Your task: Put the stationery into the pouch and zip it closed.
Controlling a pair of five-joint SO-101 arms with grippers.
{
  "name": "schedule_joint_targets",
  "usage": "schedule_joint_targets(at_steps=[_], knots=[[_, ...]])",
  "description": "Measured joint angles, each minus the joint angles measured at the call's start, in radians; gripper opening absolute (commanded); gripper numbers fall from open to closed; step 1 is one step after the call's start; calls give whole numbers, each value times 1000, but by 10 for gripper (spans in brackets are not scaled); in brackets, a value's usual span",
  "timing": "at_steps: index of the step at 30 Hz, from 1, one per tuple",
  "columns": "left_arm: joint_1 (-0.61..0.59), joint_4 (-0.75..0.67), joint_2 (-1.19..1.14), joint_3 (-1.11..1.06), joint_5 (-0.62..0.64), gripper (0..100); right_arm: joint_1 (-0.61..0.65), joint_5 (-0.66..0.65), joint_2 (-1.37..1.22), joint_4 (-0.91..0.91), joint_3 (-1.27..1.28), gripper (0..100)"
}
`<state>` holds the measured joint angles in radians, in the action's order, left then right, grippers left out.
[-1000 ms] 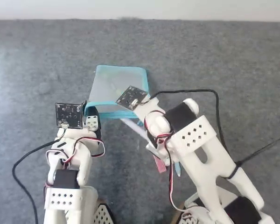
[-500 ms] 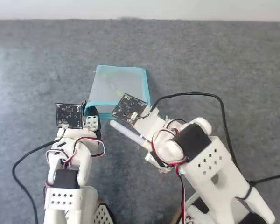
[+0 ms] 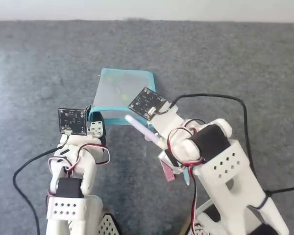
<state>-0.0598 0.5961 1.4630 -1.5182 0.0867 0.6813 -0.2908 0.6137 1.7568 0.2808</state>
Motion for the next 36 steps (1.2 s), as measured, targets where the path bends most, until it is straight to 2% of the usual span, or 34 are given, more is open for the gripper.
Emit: schedule_joint_targets(at_steps=[13,15,17,19,21,30,36], knots=[[0,0,0,-21,0,11,3,75,-594,0,-512,15],[0,0,0,-21,0,11,3,106,-658,0,-597,55],[0,0,0,-21,0,11,3,126,-689,0,-658,143],[0,0,0,-21,0,11,9,153,-692,0,-709,242],[-2,0,0,-21,0,11,23,186,-692,0,-752,294],[-5,0,0,-21,0,11,66,204,-674,0,-835,257],[-5,0,0,-21,0,11,43,146,-431,0,-663,255]])
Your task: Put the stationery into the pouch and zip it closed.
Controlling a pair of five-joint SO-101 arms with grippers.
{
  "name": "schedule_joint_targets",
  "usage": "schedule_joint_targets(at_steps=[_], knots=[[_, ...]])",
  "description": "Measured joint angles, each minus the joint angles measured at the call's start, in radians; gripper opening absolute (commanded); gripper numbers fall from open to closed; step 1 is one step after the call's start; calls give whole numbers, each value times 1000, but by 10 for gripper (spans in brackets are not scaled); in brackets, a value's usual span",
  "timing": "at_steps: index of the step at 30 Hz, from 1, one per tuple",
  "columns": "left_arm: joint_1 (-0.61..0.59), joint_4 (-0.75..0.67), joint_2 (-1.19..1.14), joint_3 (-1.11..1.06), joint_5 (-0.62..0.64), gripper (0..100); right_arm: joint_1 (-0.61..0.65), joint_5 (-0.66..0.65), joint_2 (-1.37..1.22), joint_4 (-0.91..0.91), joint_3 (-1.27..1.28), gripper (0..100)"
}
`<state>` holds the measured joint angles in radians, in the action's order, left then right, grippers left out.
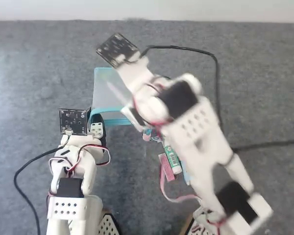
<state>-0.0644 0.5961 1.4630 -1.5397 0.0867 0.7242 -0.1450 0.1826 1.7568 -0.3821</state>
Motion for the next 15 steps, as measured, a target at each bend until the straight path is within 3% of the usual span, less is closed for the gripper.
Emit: schedule_joint_targets(at_steps=[4,11,15], knots=[[0,0,0,0,0,11,-95,-37,239,-60,330,255],[0,0,0,0,0,11,-107,-5,520,-324,1099,255],[0,0,0,0,0,11,-109,5,545,-379,1254,255]])
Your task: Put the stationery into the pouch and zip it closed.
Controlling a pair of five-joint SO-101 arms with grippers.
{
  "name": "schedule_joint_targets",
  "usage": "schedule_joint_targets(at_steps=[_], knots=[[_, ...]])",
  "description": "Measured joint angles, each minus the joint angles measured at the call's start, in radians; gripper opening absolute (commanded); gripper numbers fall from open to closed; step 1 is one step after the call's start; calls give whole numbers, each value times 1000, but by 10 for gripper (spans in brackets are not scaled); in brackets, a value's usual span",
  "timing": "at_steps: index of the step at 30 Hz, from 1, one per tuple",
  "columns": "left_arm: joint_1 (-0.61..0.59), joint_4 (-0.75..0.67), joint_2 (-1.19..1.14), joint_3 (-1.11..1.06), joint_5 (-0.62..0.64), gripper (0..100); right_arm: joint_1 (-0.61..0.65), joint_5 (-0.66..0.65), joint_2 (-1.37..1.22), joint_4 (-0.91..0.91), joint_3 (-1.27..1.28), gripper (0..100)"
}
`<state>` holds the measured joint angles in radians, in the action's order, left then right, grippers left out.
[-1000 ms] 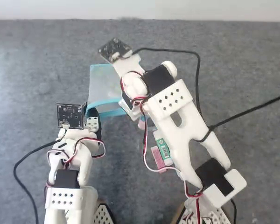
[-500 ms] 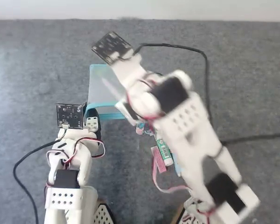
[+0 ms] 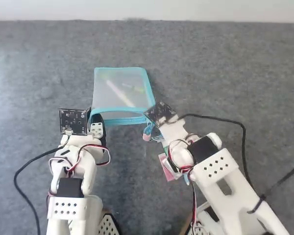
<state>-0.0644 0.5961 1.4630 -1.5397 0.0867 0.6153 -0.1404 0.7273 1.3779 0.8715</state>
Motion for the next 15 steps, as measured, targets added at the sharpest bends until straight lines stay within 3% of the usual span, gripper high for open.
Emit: schedule_joint_targets(at_steps=[10,15], knots=[[0,0,0,0,0,11,3,18,-244,-114,15,233],[0,0,0,0,0,11,-87,41,-402,-199,12,205]])
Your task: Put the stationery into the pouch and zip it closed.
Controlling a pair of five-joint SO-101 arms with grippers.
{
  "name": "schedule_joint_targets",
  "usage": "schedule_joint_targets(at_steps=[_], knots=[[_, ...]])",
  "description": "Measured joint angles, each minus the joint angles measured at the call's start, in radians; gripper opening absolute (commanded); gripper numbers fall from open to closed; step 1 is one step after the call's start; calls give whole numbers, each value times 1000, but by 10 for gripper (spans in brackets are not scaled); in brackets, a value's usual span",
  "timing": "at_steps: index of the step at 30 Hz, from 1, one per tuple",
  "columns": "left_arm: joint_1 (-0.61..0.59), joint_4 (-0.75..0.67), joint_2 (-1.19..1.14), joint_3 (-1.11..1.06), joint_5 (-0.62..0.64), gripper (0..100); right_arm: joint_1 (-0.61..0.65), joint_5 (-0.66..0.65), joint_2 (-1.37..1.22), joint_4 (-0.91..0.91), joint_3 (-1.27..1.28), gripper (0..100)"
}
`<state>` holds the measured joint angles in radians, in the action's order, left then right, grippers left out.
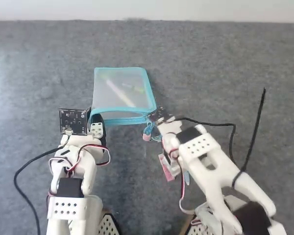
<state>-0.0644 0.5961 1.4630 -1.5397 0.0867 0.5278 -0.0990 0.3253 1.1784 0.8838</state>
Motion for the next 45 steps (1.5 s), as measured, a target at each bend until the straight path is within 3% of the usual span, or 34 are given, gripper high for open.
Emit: schedule_joint_targets(at_steps=[4,11,17,23,29,34,39,45], knots=[[0,0,0,0,0,11,-58,2,-46,-29,-11,205],[0,0,0,0,0,11,-49,5,-169,-61,-5,203],[-2,0,0,0,0,11,-66,8,-201,-78,-20,0],[-2,0,0,0,0,11,-169,-41,-204,-81,-31,8],[-2,0,0,0,0,11,-321,-103,-244,77,-183,8],[-2,0,0,0,0,11,-364,-175,-241,229,-353,8],[-2,0,0,0,0,11,-339,-181,-114,365,-473,8],[-2,0,0,0,0,11,-91,-186,117,517,-506,8]])
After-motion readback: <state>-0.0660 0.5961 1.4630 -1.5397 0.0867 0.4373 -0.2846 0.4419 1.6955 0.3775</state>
